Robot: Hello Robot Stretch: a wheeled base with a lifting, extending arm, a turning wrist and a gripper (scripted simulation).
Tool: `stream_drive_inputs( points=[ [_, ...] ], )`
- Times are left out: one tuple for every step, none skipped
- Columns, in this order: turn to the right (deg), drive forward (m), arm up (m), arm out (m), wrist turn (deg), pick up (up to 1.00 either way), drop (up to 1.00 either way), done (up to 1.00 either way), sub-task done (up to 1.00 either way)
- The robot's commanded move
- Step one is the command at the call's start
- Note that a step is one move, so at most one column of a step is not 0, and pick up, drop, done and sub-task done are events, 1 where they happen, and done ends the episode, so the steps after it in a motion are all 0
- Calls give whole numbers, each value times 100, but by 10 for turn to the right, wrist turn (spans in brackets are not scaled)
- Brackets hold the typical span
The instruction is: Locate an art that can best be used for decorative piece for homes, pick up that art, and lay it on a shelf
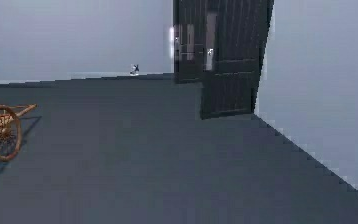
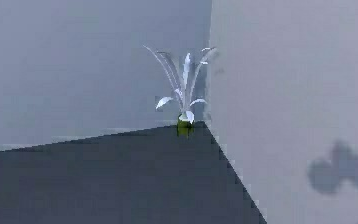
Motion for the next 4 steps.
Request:
stream_drive_inputs(
  points=[
    [0, 100, 0, 0, 0, 0, 0, 0, 0],
    [0, 100, 0, 0, 0, 0, 0, 0, 0],
    [0, 100, 0, 0, 0, 0, 0, 0, 0],
    [180, 0, 0, 0, 0, 0, 0, 0, 0]
  ],
)
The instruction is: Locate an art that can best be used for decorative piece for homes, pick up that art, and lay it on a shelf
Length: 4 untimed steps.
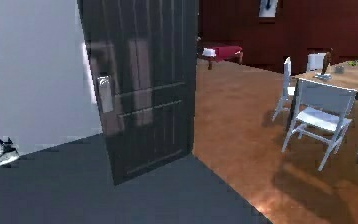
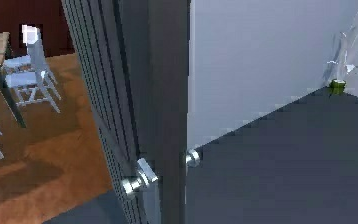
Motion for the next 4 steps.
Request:
stream_drive_inputs(
  points=[
    [0, 25, 0, 0, 0, 0, 0, 0, 0],
    [240, 0, 0, 0, 0, 0, 0, 0, 0],
    [0, 100, 0, 0, 0, 0, 0, 0, 0],
    [0, 100, 0, 0, 0, 0, 0, 0, 0]
  ],
)
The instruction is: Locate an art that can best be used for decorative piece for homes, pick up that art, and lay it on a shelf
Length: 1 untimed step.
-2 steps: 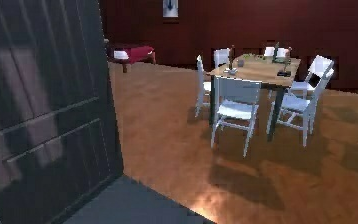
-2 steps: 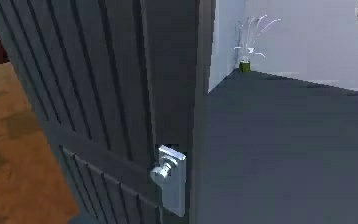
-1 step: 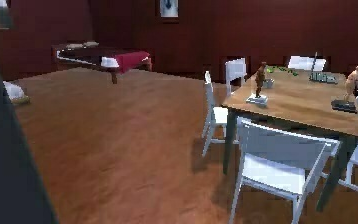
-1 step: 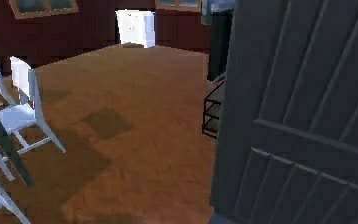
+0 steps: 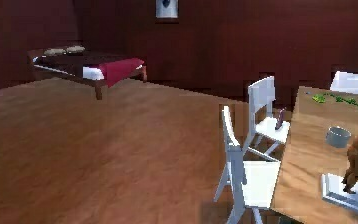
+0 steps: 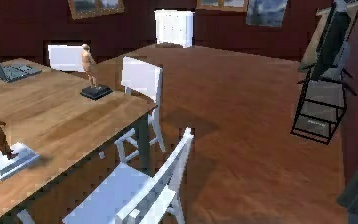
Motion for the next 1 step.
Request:
stream_drive_inputs(
  points=[
    [-390, 0, 0, 0, 0, 0, 0, 0, 0]
  ],
)
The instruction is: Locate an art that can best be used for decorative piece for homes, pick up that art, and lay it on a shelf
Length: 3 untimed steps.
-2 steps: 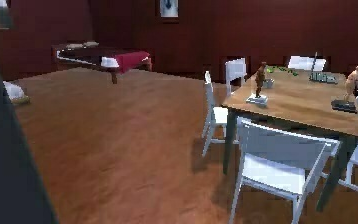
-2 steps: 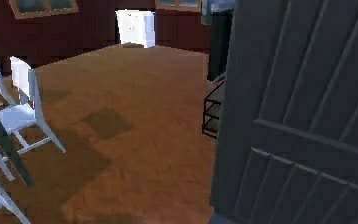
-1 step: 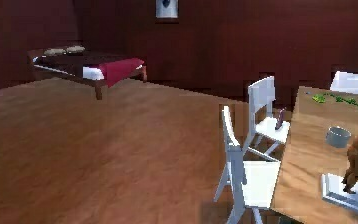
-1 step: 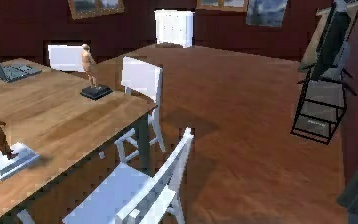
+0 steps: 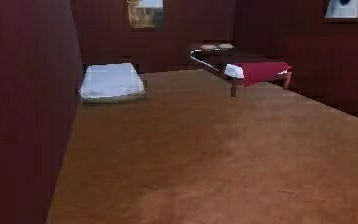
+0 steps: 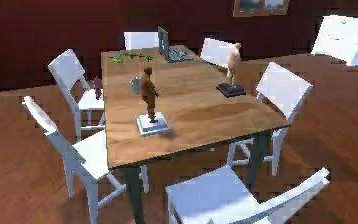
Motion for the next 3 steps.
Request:
stream_drive_inputs(
  points=[
    [420, 0, 0, 0, 0, 0, 0, 0, 0],
    [0, 55, 0, 0, 0, 0, 0, 0, 0],
    [-120, 0, 0, 0, 0, 0, 0, 0, 0]
  ],
)
